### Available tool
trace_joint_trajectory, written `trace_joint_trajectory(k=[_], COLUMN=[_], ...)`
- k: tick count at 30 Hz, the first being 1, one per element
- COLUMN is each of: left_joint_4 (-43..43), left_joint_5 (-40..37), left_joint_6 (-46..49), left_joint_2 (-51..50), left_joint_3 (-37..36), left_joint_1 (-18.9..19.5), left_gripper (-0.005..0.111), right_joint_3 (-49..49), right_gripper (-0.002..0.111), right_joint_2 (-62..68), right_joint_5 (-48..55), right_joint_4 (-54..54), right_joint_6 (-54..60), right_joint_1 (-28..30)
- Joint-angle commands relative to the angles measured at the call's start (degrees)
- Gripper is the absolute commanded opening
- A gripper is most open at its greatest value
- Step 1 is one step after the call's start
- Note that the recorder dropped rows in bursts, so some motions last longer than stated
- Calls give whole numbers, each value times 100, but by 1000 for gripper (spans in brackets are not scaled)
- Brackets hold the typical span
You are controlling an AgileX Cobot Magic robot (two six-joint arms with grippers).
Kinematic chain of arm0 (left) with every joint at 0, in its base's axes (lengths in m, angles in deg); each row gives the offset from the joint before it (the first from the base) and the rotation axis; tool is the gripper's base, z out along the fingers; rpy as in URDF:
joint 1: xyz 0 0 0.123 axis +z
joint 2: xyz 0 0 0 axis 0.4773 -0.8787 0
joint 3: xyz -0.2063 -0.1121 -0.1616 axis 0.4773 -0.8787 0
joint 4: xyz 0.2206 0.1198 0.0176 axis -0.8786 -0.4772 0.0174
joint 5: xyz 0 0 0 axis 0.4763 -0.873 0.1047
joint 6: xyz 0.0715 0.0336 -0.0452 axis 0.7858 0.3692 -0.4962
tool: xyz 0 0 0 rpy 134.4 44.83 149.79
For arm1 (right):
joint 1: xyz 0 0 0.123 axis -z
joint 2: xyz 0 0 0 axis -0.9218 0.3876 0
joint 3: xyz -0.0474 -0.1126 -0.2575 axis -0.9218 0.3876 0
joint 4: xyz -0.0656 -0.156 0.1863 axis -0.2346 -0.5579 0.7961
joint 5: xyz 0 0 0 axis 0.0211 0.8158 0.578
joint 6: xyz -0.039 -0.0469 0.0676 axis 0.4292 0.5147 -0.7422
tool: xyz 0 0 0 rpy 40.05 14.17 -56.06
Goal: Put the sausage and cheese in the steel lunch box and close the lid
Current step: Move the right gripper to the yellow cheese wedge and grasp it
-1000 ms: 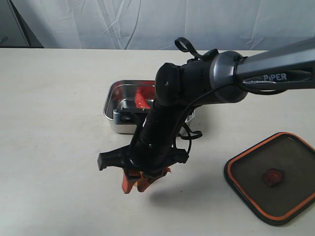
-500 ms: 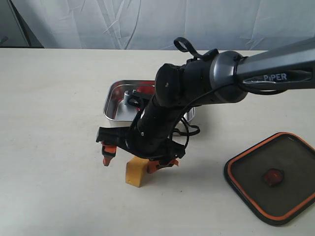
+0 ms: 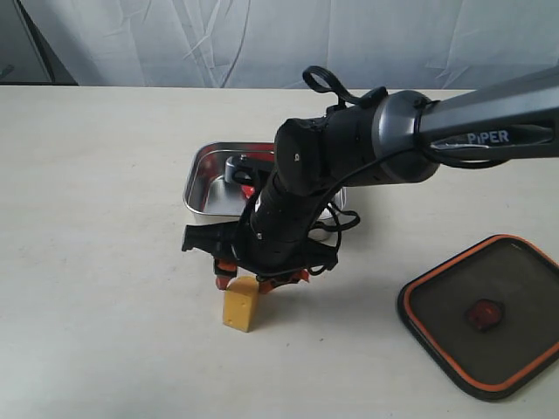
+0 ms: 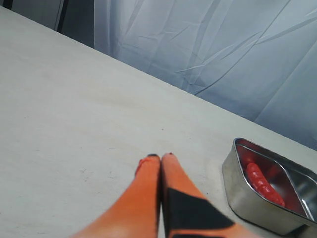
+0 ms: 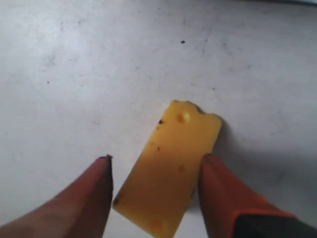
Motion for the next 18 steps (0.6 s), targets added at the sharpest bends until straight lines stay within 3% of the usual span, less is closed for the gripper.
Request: trace_joint_trajectory(k=[1,9,13,18], left_joint_4=[-30,-30,-30,-30], left_joint_5=[21,21,21,21], left_joint_6=[13,13,13,13], left_joint_2=[33,33,33,33], left_joint_3=[-24,-24,-24,-24], left_joint_1=[-12,-12,-12,-12], left_gripper=[0,0,0,0], right_joint_3=[15,15,15,15], right_gripper=[46,47,66,65], right_joint_2=[-23,-23,-23,-23], right_joint_5=[50,473,486,448], right_joint_4=[-158,73,73,-316], right_joint_6=[-13,41,314,573], right_joint_1=[5,5,5,5])
